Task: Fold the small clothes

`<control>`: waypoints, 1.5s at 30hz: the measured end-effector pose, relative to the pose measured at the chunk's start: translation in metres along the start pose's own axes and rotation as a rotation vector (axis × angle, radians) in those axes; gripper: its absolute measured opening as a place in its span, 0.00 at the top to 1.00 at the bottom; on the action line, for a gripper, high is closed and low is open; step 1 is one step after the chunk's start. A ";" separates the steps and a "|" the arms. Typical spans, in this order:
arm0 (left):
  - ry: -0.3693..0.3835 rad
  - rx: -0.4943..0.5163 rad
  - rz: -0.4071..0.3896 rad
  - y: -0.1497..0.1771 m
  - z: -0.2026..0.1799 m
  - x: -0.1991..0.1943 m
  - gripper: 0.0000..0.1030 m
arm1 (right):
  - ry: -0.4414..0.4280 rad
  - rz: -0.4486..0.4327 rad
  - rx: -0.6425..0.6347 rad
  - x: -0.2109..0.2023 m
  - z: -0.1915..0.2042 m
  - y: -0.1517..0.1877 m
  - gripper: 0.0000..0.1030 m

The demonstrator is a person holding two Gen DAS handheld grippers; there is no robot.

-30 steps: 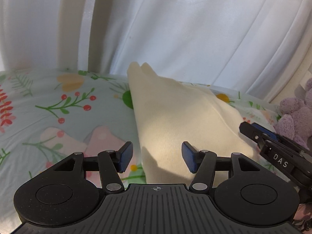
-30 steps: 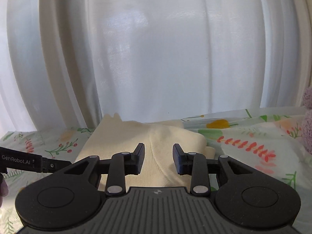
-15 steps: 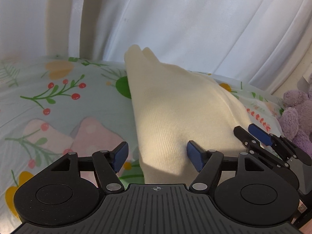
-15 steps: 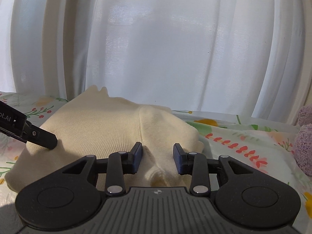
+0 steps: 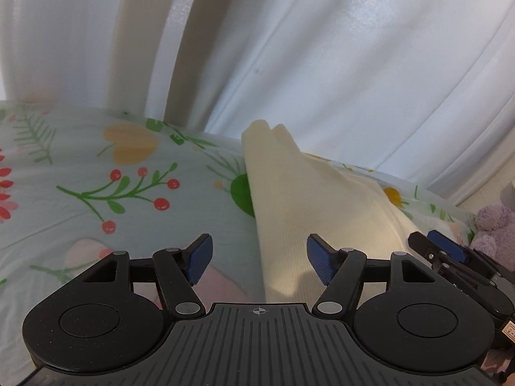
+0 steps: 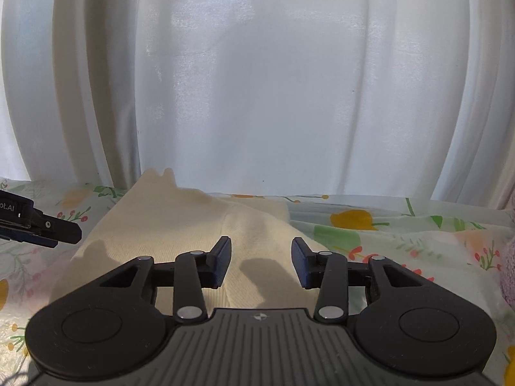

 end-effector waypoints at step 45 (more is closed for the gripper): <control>0.457 -0.384 0.169 0.009 0.034 0.059 0.56 | -0.513 0.520 0.698 0.064 -0.072 0.055 0.63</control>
Point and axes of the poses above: each gripper's, at about its wrist camera, not at the fingertips, and x roughly the way its jaws point, z to its left, y to its underside, the point moved 7 cm from there along x, roughly the way its jaws point, and after that the axes turned 14 degrees about y, right-handed, at the moved point
